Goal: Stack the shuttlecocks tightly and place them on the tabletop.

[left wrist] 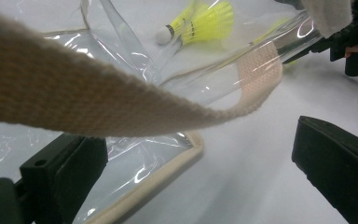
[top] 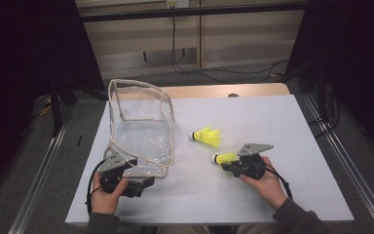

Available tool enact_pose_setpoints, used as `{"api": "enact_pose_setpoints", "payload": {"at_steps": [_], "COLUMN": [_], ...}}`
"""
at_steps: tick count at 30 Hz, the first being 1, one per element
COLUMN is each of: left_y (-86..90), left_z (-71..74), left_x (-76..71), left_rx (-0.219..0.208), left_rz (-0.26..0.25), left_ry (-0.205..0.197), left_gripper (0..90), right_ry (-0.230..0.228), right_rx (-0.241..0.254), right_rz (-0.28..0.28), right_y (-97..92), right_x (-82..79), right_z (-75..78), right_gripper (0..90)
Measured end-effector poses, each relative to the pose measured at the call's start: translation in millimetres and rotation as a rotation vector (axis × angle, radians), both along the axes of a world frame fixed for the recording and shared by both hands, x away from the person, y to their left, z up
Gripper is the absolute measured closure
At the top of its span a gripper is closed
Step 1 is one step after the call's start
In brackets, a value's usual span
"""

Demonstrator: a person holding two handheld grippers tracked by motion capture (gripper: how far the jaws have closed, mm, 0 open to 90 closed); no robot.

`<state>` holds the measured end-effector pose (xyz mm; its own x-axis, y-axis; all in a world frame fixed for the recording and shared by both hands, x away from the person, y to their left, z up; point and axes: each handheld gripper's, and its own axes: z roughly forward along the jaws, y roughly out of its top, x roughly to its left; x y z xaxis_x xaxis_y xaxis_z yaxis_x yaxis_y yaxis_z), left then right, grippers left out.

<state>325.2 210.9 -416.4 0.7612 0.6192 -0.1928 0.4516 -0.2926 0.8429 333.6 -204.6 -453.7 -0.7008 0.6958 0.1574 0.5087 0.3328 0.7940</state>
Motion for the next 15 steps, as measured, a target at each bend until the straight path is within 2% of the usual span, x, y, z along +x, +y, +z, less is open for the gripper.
{"api": "enact_pose_setpoints", "payload": {"at_steps": [15], "left_y": [0.4], "left_z": [0.6], "left_x": [-0.2], "left_rx": [0.003], "left_rz": [0.002], "left_ry": [-0.001], "left_gripper": [3.3], "right_ry": [0.01], "right_rx": [0.016], "right_rz": [0.026], "right_y": [-2.4], "right_x": [-1.1], "right_z": [1.3], "right_gripper": [88.5]}}
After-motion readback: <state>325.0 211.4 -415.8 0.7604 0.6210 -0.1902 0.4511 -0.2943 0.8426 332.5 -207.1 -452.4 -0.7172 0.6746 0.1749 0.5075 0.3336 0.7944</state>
